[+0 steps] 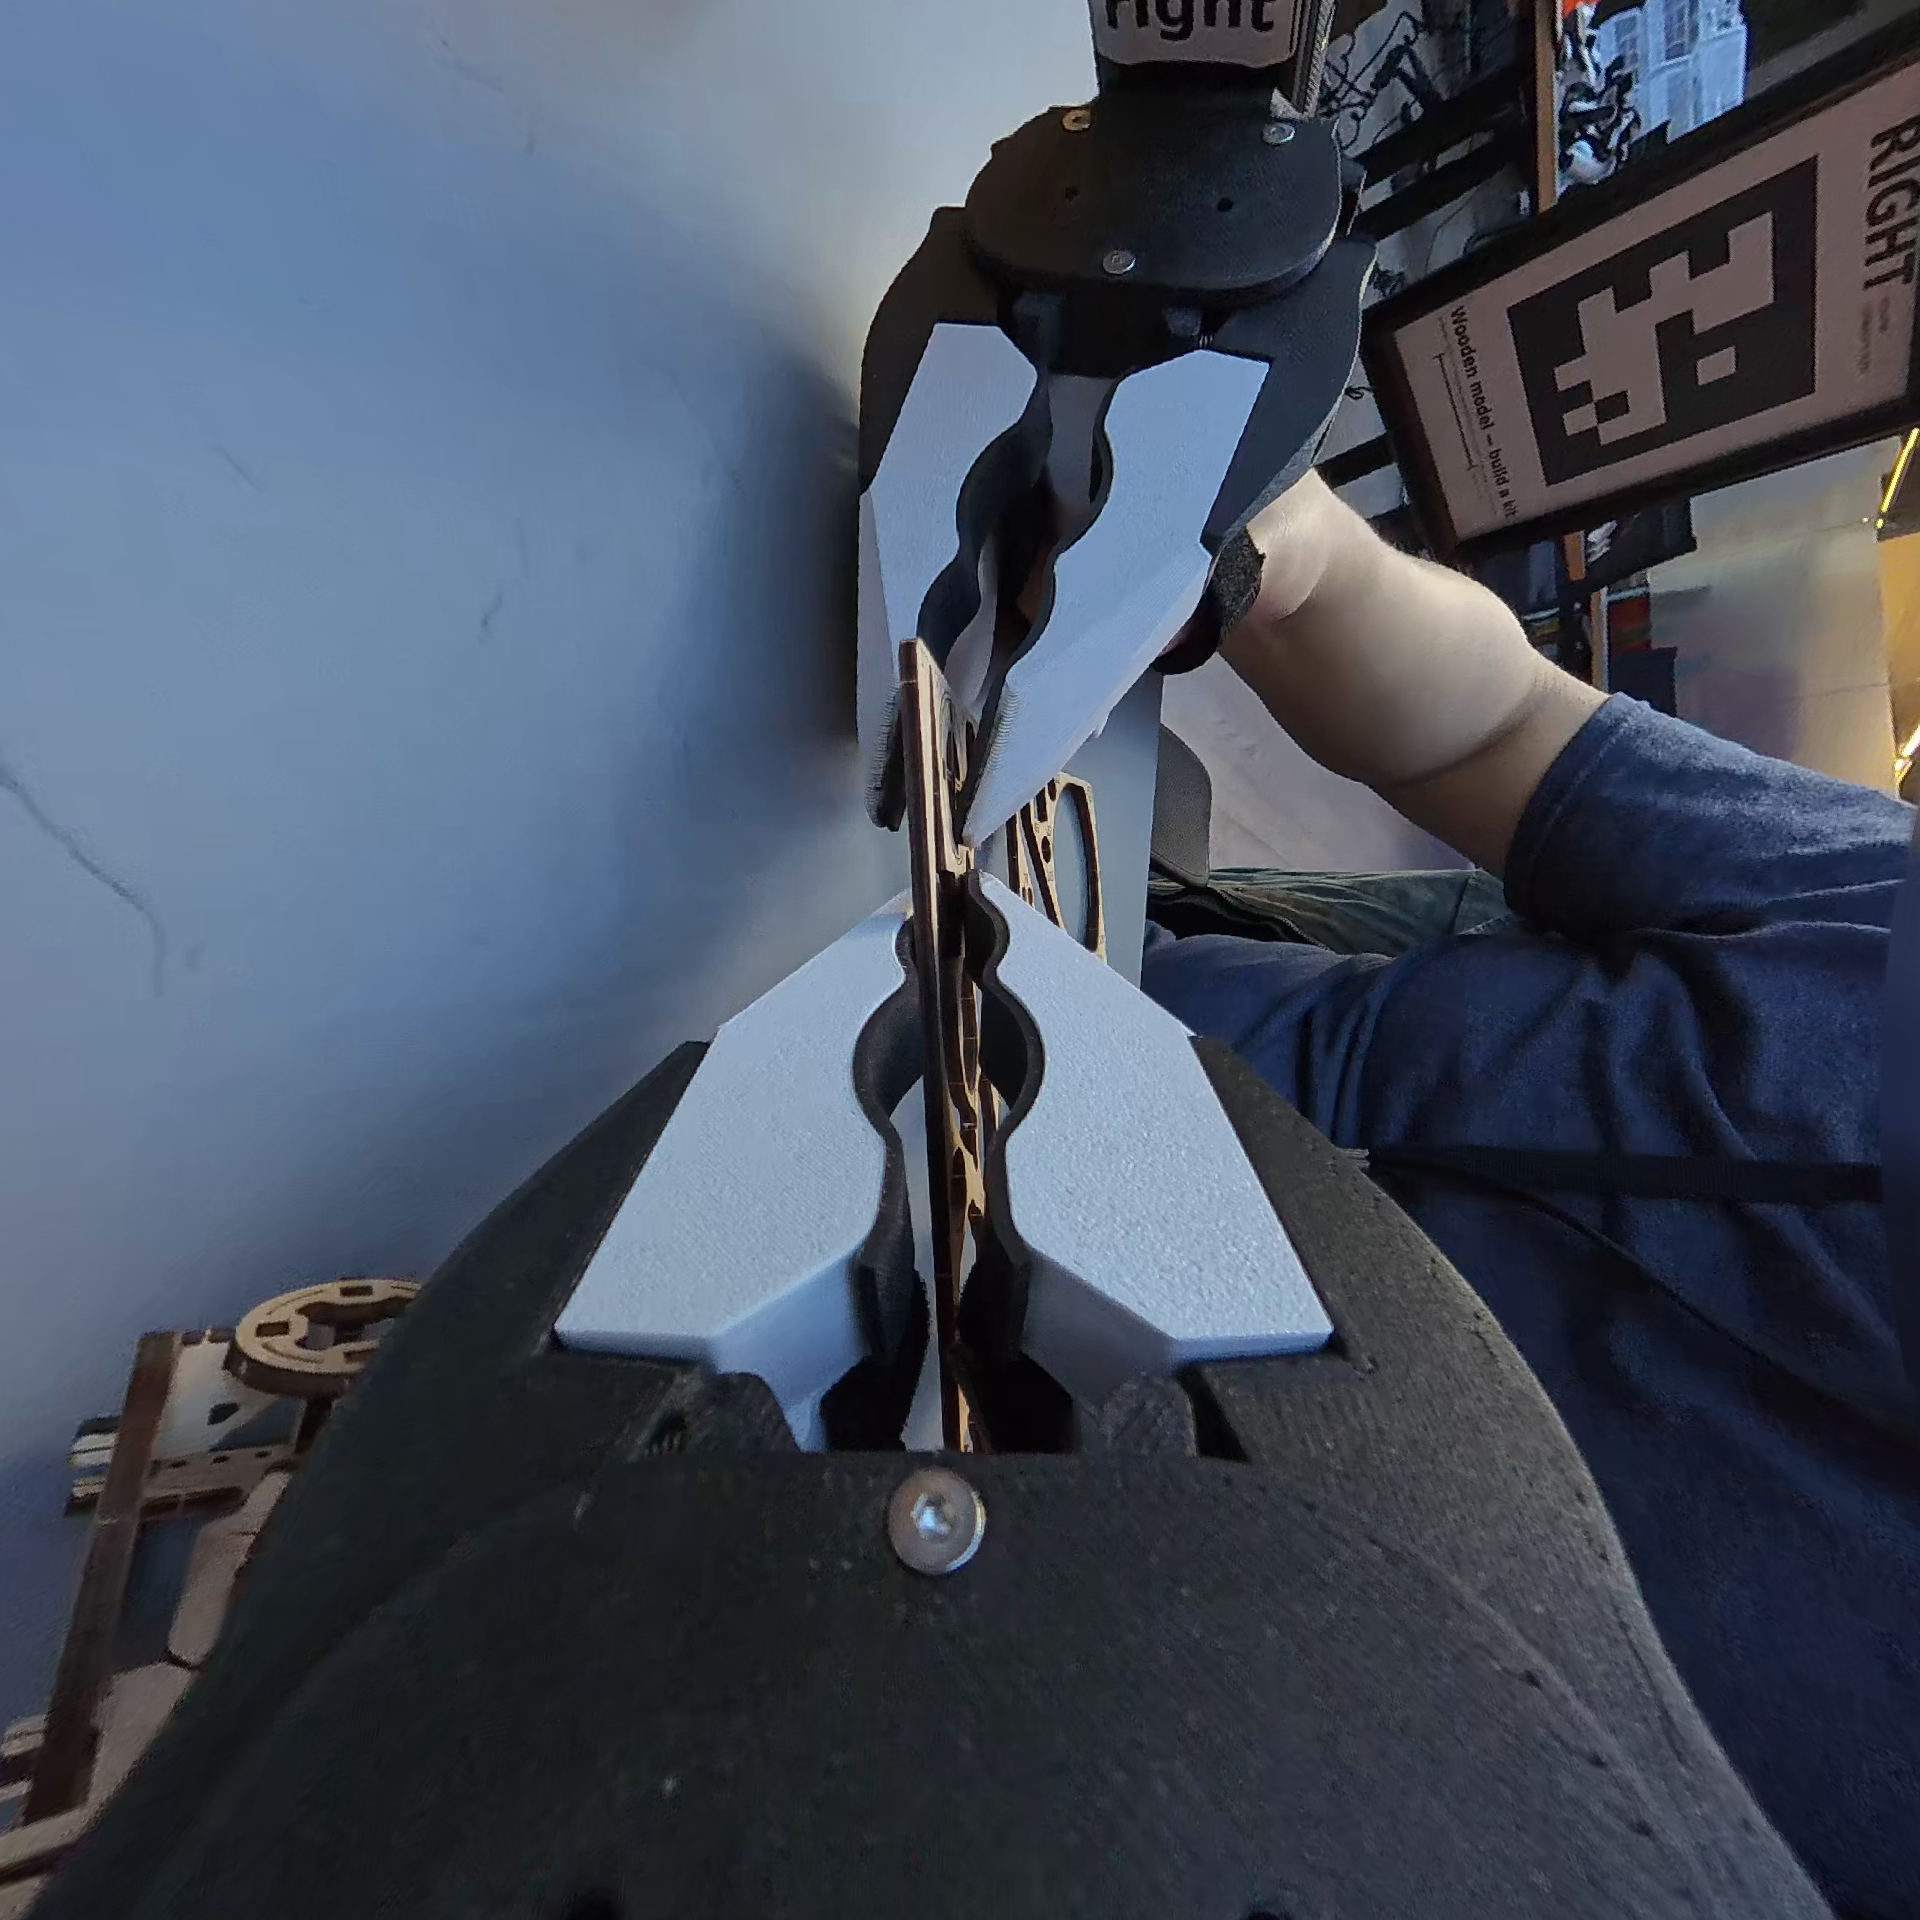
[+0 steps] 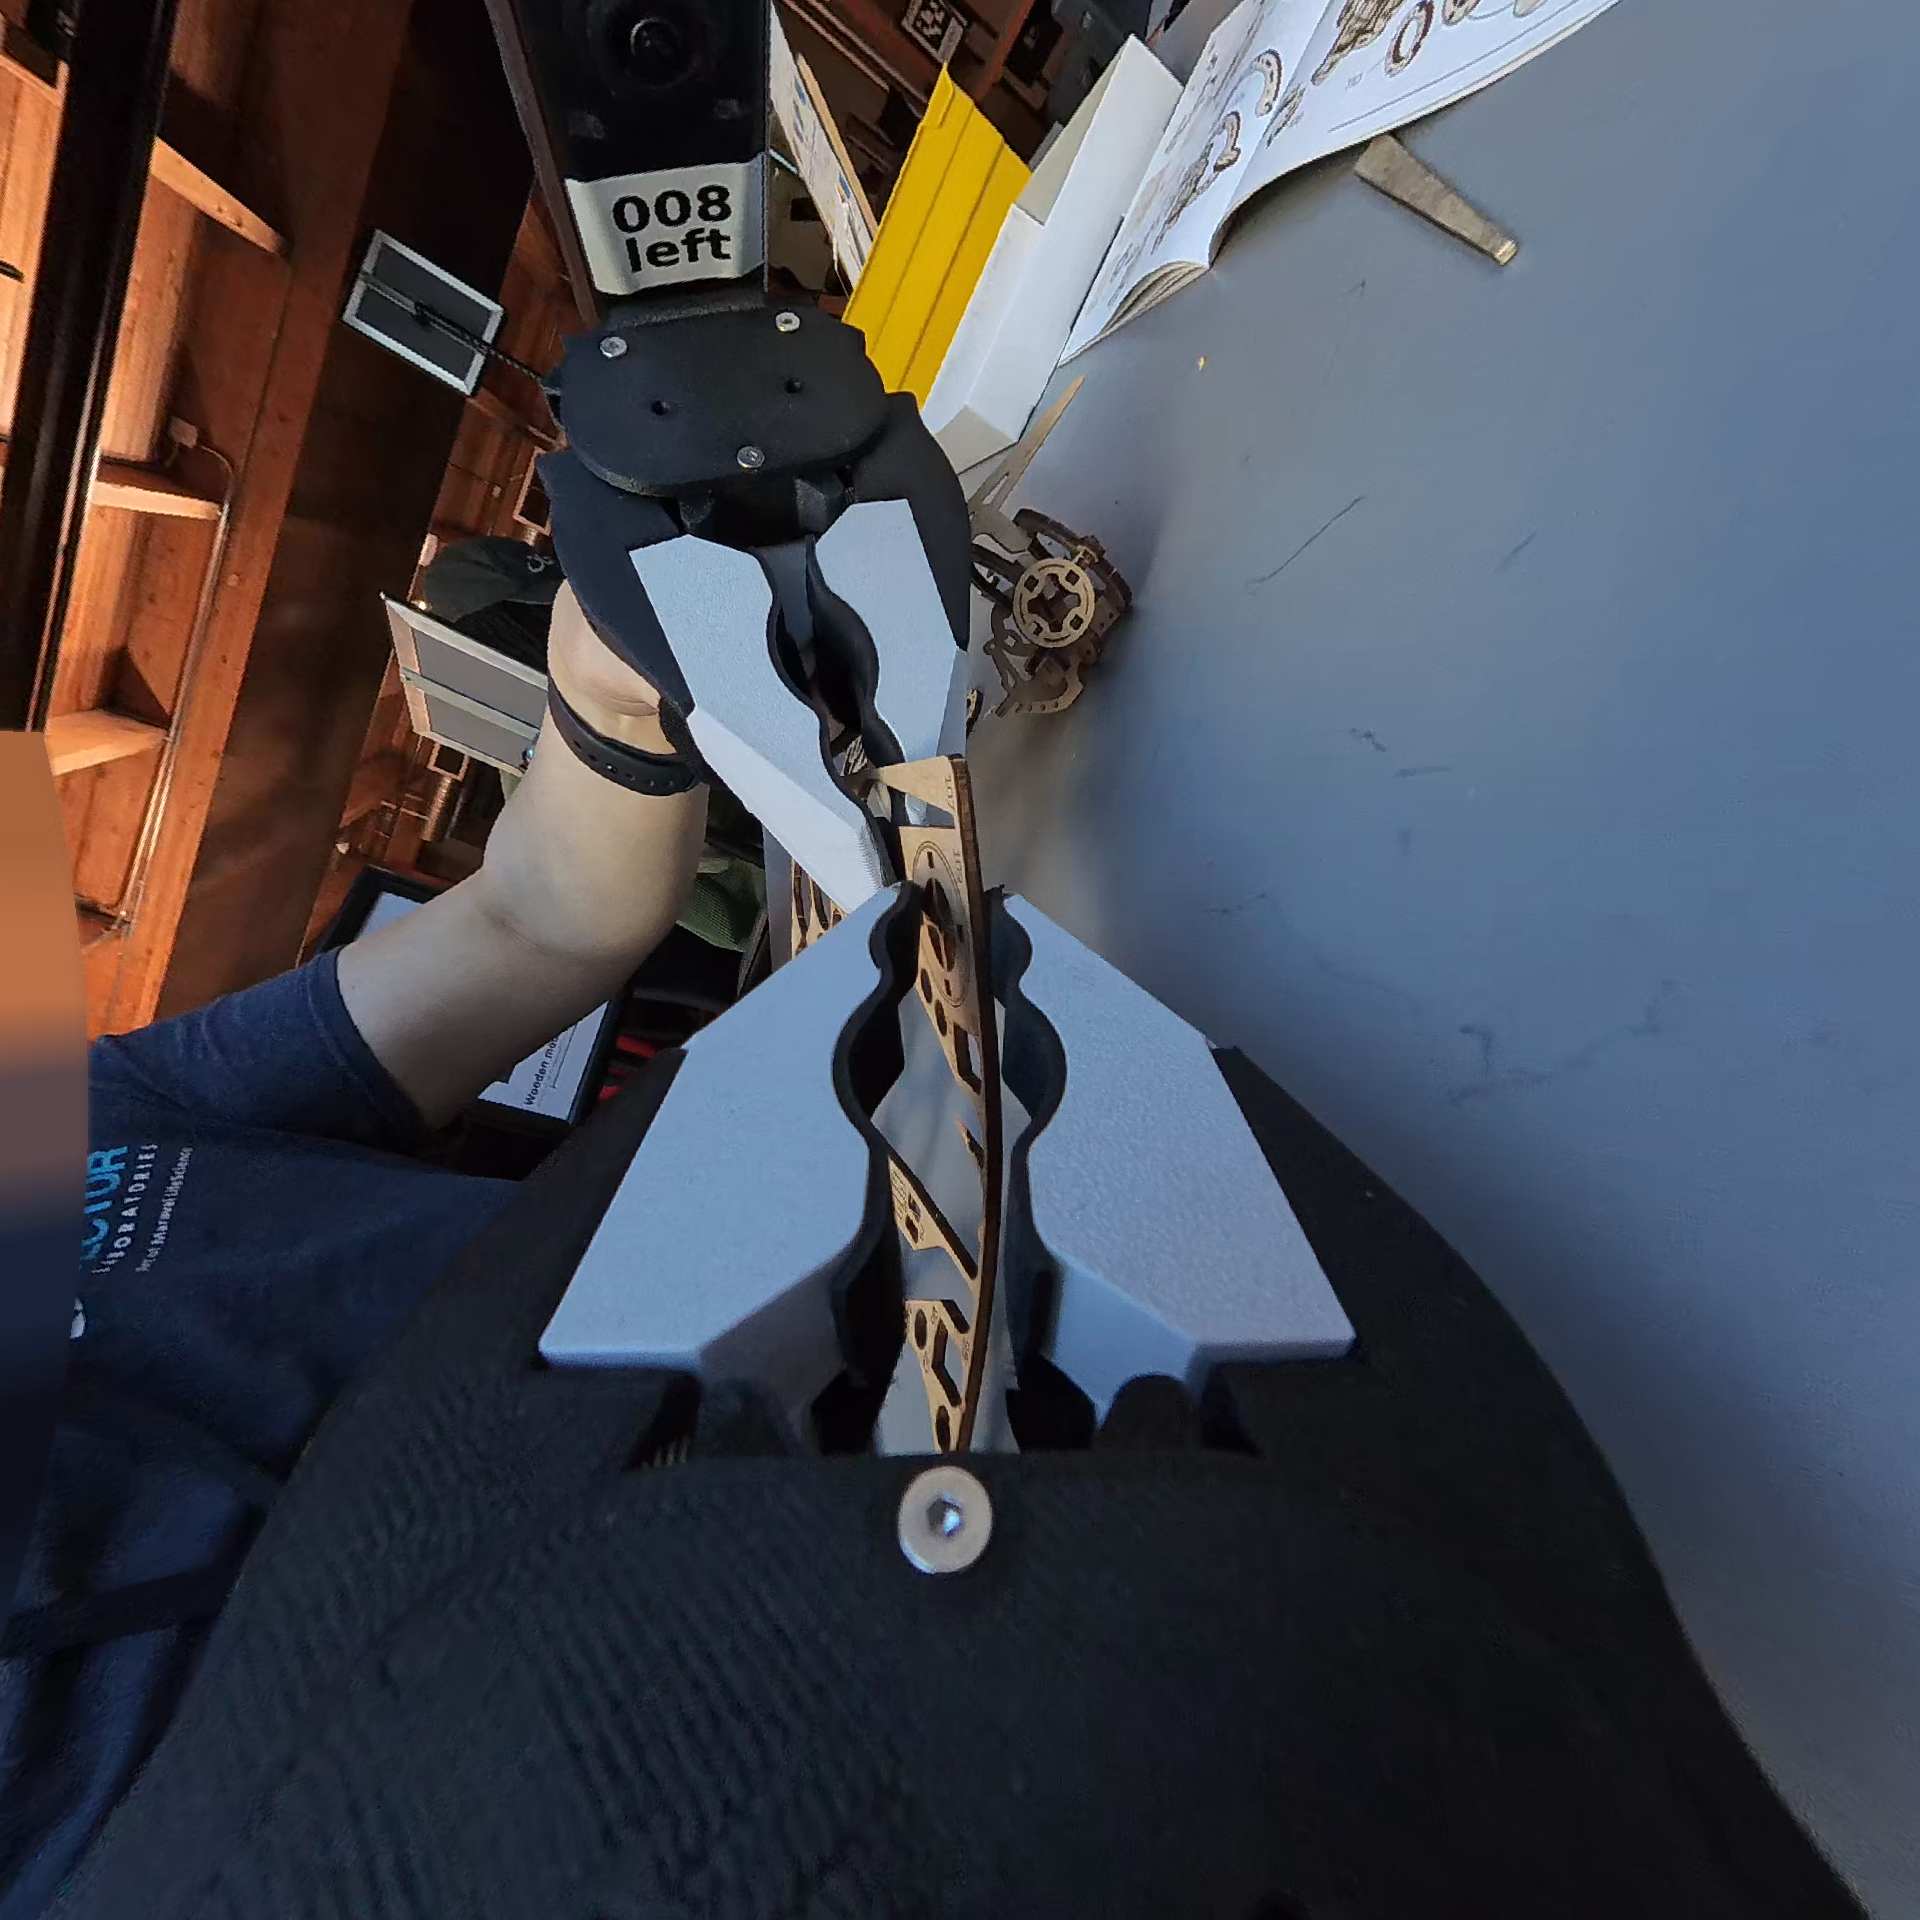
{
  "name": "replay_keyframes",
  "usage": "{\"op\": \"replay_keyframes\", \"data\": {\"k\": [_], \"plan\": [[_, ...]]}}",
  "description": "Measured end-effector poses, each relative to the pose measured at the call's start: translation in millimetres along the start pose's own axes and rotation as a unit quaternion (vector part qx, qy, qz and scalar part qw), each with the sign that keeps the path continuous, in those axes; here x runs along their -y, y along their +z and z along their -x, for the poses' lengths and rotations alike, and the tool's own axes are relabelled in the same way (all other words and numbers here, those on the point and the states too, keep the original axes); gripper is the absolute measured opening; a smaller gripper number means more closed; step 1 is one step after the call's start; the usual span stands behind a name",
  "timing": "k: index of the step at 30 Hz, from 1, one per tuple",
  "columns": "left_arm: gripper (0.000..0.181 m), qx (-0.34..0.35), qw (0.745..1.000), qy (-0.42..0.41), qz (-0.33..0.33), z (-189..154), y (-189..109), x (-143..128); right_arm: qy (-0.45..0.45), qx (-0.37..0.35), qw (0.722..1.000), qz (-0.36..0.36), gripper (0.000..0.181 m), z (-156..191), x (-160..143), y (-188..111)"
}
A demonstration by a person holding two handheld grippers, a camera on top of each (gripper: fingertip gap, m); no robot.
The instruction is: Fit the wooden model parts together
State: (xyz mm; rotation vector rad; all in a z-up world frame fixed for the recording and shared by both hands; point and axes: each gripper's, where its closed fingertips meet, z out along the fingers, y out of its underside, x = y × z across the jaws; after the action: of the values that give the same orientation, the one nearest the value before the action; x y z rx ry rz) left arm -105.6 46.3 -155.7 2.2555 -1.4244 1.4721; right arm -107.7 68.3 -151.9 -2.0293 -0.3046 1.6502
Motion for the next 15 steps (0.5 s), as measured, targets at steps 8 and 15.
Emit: {"op": "replay_keyframes", "data": {"k": [8, 15], "plan": [[0.001, -0.004, 1.000, -0.019, 0.000, 0.8, 0.8, -3.1, -0.015, -0.011, 1.000, 0.010, 0.008, -0.6, -3.0, 1.7], [0.001, 0.005, 1.000, -0.008, 0.005, -2.3, 0.5, -5.7, -0.023, -0.002, 1.000, 0.014, 0.005, 3.2, -5.3, 1.9]]}}
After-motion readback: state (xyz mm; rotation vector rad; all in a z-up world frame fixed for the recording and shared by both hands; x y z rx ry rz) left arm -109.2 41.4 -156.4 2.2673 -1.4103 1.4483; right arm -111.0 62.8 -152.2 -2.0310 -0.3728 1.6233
